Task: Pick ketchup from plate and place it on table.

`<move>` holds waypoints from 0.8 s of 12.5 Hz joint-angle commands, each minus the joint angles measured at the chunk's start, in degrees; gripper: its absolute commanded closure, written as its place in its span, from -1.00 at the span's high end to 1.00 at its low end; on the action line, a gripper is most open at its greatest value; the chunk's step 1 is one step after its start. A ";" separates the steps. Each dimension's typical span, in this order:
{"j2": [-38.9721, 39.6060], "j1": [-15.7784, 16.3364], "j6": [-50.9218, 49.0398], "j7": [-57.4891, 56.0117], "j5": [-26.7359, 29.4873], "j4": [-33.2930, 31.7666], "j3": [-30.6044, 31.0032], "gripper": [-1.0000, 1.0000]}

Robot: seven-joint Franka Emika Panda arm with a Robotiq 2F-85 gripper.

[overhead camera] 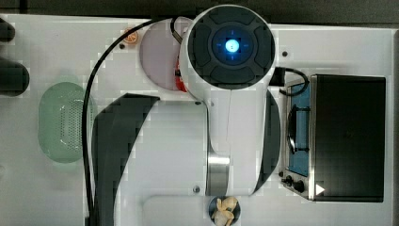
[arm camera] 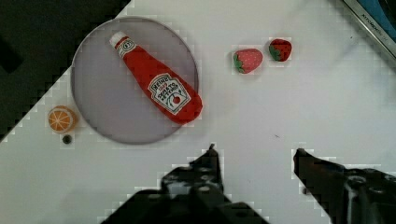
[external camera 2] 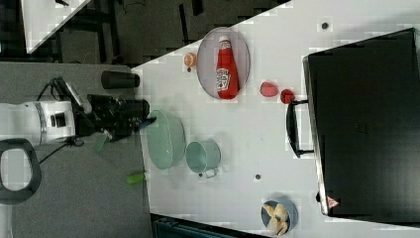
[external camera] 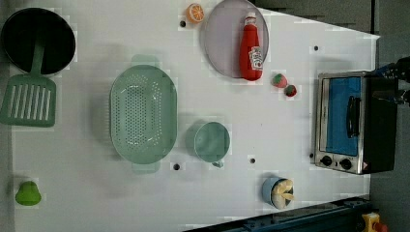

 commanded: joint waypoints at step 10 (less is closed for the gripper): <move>-5.59 -4.92 -5.52 -10.35 0.82 -4.17 4.27 1.00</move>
